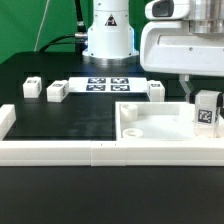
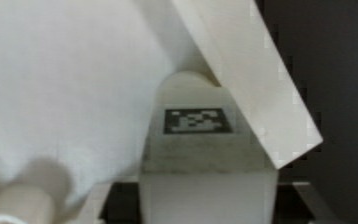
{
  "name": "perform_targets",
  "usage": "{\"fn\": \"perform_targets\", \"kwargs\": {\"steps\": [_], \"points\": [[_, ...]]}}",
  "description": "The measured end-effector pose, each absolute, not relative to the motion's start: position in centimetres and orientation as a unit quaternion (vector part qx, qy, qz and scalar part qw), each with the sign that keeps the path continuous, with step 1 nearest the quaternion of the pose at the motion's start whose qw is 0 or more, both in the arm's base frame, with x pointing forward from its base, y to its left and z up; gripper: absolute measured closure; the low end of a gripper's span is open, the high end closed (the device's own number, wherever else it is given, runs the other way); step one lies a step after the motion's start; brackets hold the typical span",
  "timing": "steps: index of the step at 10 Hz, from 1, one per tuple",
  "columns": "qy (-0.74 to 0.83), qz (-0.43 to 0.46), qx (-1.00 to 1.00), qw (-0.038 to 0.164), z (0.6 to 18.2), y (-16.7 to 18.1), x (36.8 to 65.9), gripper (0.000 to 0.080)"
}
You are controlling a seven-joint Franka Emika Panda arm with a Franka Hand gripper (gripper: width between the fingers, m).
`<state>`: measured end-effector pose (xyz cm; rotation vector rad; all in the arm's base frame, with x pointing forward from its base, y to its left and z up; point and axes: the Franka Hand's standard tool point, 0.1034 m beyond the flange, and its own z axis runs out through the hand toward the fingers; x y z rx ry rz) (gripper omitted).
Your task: Assemble one leg
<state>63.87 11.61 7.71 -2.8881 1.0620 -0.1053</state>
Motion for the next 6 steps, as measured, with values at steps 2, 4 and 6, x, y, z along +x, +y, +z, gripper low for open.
{"fn": "perform_targets", "kwargs": {"steps": [2, 4, 6], "points": [[0.426, -0.032, -0.904, 0.033, 7.72, 11.52, 63.86, 0.0508], [0.552, -0.026, -0.833, 0.036, 7.71, 11.7, 63.63, 0.0508], [0.615, -0.021, -0.787, 0.04, 7.7, 11.67, 63.58, 0.0508]]}}
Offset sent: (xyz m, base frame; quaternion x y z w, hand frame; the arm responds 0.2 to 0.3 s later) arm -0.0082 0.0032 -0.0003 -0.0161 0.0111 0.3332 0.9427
